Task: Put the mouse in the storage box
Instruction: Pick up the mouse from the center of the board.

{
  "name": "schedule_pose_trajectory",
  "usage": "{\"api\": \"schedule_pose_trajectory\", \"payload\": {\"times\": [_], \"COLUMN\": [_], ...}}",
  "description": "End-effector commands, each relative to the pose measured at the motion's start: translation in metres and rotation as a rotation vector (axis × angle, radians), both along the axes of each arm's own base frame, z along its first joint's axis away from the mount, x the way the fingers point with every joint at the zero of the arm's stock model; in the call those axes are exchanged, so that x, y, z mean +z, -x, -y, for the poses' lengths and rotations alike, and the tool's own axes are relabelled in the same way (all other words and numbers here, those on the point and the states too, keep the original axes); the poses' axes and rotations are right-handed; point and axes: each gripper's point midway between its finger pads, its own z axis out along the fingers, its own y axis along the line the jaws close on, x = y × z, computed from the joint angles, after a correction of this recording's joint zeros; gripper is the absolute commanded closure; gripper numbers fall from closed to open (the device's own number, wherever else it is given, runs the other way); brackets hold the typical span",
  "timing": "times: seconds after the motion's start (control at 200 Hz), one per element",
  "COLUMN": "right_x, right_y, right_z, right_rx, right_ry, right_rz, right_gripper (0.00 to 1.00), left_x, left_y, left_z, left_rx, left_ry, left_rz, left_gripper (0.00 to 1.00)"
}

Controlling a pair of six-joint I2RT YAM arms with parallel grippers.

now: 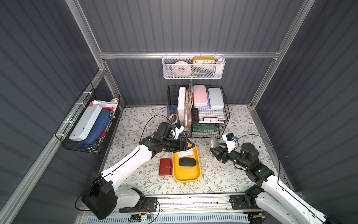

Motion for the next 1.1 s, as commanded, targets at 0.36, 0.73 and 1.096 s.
{"api": "schedule_pose_trajectory", "payload": {"times": [0.36, 0.73, 1.096], "right_x": [-0.008, -0.016, -0.017], "right_y": [0.057, 0.058, 0.054], "right_z": [-0.083, -0.093, -0.089], "right_rx": [0.392, 0.419, 0.381], "right_ry": [0.142, 0.187, 0.193], "right_rz": [0.256, 0.259, 0.256], "right_gripper": [0.55, 0.51, 0.51], "left_x": [0.003, -0.027, -0.042], "left_y": [0.031, 0.051, 0.052], "left_z": [0.026, 0.043, 0.042], "left_rx": [-0.197, -0.284, -0.275], "left_ry": [0.091, -0.014, -0.051], "left_rz": [-0.010, -0.031, -0.067], "left_gripper": [0.22, 0.24, 0.38]}}
